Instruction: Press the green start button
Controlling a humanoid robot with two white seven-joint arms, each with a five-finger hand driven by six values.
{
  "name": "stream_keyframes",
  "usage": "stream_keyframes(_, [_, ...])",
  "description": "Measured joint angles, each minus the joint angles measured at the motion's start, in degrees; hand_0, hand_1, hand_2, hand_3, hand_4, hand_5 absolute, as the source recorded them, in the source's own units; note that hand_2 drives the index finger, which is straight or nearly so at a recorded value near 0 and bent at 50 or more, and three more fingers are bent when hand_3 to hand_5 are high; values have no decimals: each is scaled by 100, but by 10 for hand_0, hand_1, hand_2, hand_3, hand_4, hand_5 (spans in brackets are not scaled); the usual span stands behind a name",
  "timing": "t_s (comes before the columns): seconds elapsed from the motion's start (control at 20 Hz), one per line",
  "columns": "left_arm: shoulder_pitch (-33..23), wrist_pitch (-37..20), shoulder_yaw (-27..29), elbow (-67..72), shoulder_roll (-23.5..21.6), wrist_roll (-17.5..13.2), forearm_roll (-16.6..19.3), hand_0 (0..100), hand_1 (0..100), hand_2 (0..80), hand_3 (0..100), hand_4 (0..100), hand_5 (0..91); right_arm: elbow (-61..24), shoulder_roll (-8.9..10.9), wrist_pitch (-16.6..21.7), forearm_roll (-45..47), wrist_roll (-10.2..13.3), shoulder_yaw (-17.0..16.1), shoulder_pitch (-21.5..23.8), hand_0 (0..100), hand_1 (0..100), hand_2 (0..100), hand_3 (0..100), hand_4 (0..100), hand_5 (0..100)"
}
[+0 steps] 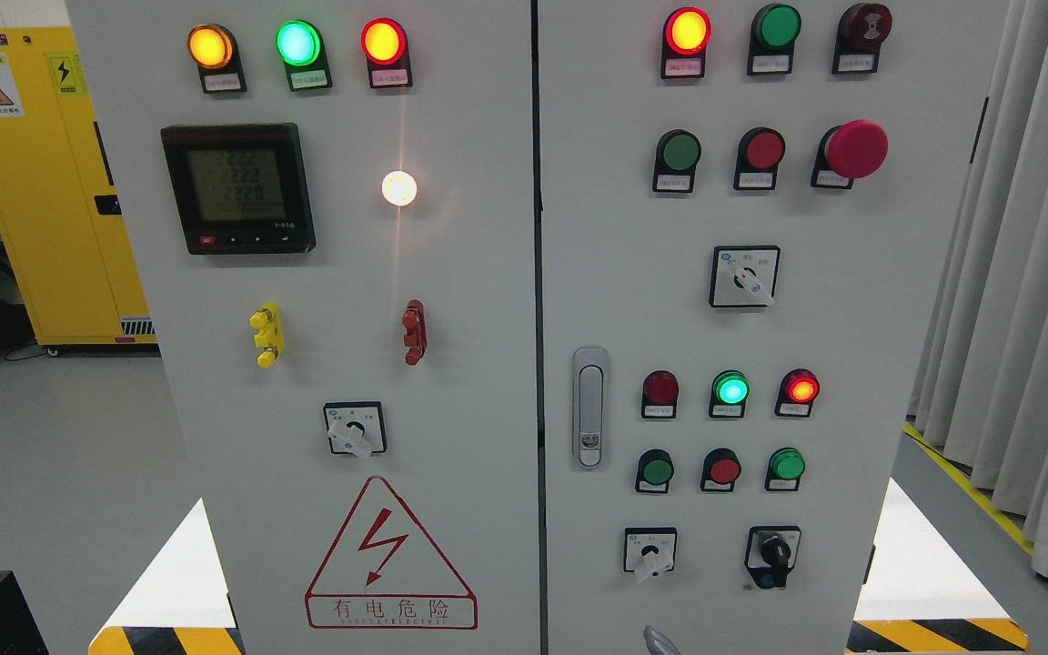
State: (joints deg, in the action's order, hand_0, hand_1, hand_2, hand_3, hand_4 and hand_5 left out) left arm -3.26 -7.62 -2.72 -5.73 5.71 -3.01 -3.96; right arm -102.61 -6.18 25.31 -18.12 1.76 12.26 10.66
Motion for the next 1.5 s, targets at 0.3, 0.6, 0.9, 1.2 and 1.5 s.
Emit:
stream_keyframes(0.3, [0, 0, 0, 0, 0, 0, 0, 120, 556, 0, 0, 0, 0, -18, -2, 0, -5, 0, -2, 15, 325, 518, 0, 46, 85, 59])
stream_keyframes(0.6, [0, 0, 0, 0, 0, 0, 0, 120, 556, 0, 0, 0, 0, -38, -3, 0, -50, 1, -4, 31, 323, 523, 0, 46, 88, 63])
stream_keyframes(0.9, [0, 0, 0, 0, 0, 0, 0, 120, 556, 0, 0, 0, 0, -46, -26, 8, -1063, 346, -157, 20, 347, 692, 0, 143, 227, 135])
stream_keyframes(1.2, [0, 0, 0, 0, 0, 0, 0, 120, 556, 0, 0, 0, 0, -69, -48, 9, -2628, 719, -478, -97, 481, 847, 0, 872, 953, 909])
stream_keyframes(1.5, [0, 0, 0, 0, 0, 0, 0, 120, 556, 0, 0, 0, 0, -108, -68, -57, -3966, 788, -792, -509, 549, 901, 0, 917, 982, 986])
